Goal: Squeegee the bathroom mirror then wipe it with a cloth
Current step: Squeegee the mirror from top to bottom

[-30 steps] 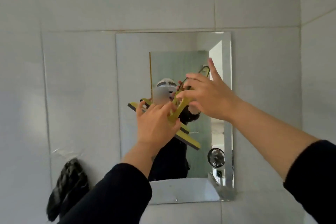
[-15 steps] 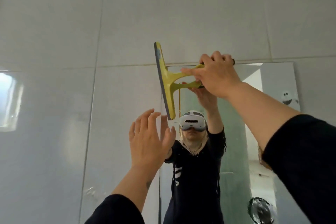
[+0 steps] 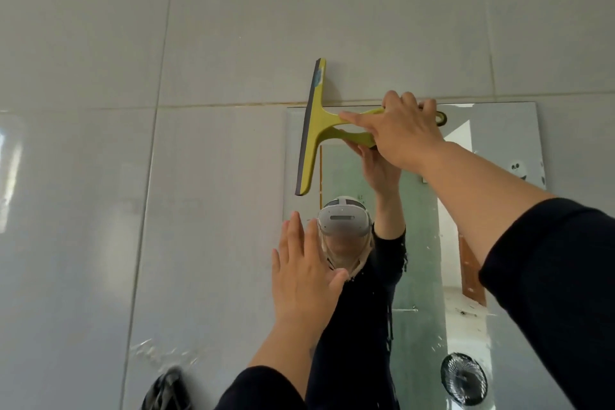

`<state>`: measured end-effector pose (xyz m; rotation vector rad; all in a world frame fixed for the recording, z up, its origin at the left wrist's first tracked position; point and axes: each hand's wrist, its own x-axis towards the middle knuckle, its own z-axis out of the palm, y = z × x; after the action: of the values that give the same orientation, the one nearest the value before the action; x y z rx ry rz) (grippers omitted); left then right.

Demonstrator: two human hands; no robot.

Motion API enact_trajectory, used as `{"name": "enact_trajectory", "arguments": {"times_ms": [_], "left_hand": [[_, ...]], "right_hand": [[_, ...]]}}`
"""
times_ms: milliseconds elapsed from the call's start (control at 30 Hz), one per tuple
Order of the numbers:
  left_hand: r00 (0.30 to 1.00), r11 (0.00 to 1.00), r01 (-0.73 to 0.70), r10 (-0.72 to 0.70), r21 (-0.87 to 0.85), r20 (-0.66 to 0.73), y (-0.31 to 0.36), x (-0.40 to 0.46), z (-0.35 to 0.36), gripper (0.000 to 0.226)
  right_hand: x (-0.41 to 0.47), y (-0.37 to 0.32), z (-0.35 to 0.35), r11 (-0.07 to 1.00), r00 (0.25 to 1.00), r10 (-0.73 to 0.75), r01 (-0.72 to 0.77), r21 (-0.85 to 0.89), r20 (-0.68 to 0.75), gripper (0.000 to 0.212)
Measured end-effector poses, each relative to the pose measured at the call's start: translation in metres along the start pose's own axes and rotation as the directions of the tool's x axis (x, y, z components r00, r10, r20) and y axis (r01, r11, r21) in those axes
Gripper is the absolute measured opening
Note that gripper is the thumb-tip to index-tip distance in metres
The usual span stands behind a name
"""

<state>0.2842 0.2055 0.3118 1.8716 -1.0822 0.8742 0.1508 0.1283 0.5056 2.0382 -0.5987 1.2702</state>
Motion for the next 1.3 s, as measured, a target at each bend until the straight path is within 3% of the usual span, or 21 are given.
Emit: {"name": "enact_trajectory", "arguments": {"times_ms": [333,533,733,1100,1300], "left_hand": [[0.997,0.995,0.077,-0.078,0.062,0.017,0.012,-0.002,-0.001,0.088],[1.0,0.999,0.029,-0.029,0.044,0.009,0.04,-0.008,0.011,0.09],[0.997,0.997,0.032,-0.037,0.069,0.072,0.042,-0.008,0.02,0.103],[0.996,0.999,0.031,-0.035,0.038,0.088,0.042,-0.007,0.021,0.114],[0.996,0.999,0.033,-0.035,0.032,0.082,0.039,-0.007,0.024,0.115]], "right_hand": [[-0.046,0.072,-0.012,0.987,0.986,0.151,-0.146,-0.074,0.072,0.056],[-0.07,0.099,-0.018,0.97,0.958,0.242,-0.241,-0.03,0.154,0.056],[-0.082,0.112,-0.019,0.962,0.951,0.275,-0.272,-0.036,0.141,0.06],[-0.116,0.15,-0.024,0.92,0.904,0.392,-0.389,-0.052,0.168,0.056],[-0.14,0.15,-0.02,0.88,0.865,0.461,-0.474,0.021,0.196,0.046]]}}
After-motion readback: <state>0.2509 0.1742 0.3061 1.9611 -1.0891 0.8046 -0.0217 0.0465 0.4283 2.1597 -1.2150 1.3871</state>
